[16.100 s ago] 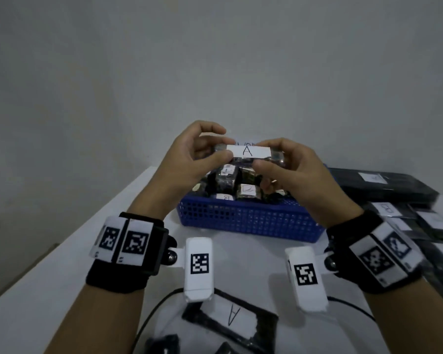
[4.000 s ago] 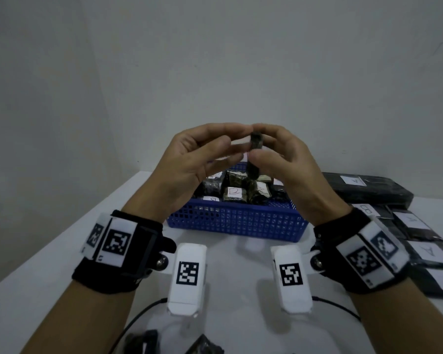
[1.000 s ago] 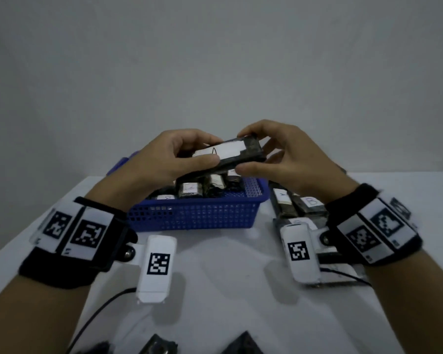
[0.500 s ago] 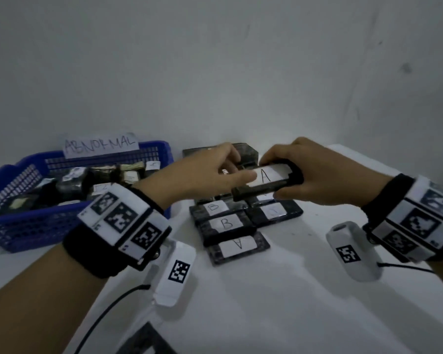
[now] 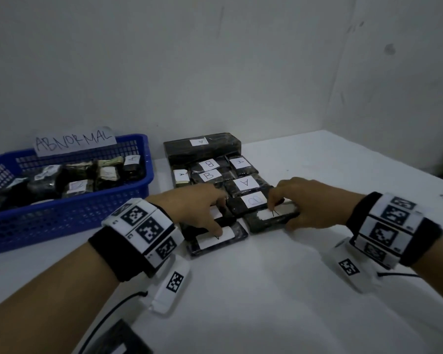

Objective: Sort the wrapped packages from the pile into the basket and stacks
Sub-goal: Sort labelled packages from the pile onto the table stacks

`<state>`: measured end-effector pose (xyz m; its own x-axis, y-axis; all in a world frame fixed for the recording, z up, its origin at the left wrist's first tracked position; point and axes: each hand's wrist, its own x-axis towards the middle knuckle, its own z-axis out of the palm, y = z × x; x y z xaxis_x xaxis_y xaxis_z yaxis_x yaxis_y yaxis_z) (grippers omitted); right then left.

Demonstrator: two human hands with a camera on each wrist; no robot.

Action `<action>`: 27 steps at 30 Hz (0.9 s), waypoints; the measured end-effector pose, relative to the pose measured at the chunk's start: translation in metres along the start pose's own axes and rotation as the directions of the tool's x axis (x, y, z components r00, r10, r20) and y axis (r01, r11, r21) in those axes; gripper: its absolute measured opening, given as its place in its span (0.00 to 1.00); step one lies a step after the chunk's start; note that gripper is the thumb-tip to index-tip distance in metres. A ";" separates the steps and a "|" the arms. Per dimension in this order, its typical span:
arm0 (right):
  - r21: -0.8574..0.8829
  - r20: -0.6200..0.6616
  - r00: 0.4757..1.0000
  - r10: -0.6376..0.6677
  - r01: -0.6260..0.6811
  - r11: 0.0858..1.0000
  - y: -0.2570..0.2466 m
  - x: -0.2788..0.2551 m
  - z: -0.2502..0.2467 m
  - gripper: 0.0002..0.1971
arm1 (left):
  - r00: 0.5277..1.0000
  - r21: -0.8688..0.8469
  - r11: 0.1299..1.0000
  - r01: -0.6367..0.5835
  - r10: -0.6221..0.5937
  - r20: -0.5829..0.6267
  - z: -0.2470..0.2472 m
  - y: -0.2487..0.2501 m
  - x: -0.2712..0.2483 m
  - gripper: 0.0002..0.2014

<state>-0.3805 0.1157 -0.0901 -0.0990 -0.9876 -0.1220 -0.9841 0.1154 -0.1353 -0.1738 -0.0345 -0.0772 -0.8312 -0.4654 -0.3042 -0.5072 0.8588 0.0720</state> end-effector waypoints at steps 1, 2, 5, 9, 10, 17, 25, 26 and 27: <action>-0.006 0.028 1.000 0.003 -0.003 1.000 -0.001 0.001 0.002 0.23 | 1.000 -0.008 1.000 0.001 -0.001 -0.004 0.001 0.000 0.000 0.30; -0.004 0.041 0.999 0.003 -0.003 1.000 -0.003 0.003 0.004 0.23 | 1.000 -0.013 1.000 0.001 -0.001 -0.009 0.002 0.000 -0.001 0.31; 0.019 0.019 0.999 -0.032 0.032 0.999 -0.007 0.007 0.004 0.23 | 1.000 -0.019 1.000 -0.001 0.001 -0.020 0.003 -0.001 0.000 0.32; 0.003 0.048 0.999 -0.019 0.019 1.000 -0.013 0.017 0.004 0.24 | 1.000 -0.011 1.000 -0.009 0.008 -0.022 0.004 -0.003 0.003 0.33; -0.002 0.055 0.998 -0.011 0.011 1.000 -0.014 0.020 0.003 0.24 | 1.000 -0.011 1.000 -0.010 0.010 -0.019 0.004 -0.003 0.003 0.33; -0.102 -0.022 0.995 -0.096 0.094 0.990 -0.040 0.022 -0.016 0.28 | 0.991 -0.136 0.990 -0.043 0.025 -0.131 -0.012 -0.014 -0.033 0.25; 0.135 0.154 0.836 -0.527 0.511 0.849 -0.198 0.011 -0.037 0.30 | 0.961 -0.342 0.920 0.190 -0.246 -0.129 -0.029 -0.073 -0.207 0.19; 0.171 0.242 0.795 -0.556 0.529 0.831 -0.218 0.011 -0.035 0.32 | 0.954 -0.379 0.894 0.241 -0.290 -0.078 -0.024 -0.078 -0.227 0.21; 0.189 0.311 0.743 -0.593 0.564 0.804 -0.240 0.011 -0.032 0.34 | 0.941 -0.408 0.862 0.301 -0.337 -0.018 -0.017 -0.085 -0.248 0.26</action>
<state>-0.1503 0.0742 -0.0279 0.5562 -0.7688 -0.3157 -0.8193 -0.4436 -0.3632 0.0713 0.0045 0.0086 -0.6155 -0.7313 -0.2939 -0.7802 0.5128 0.3581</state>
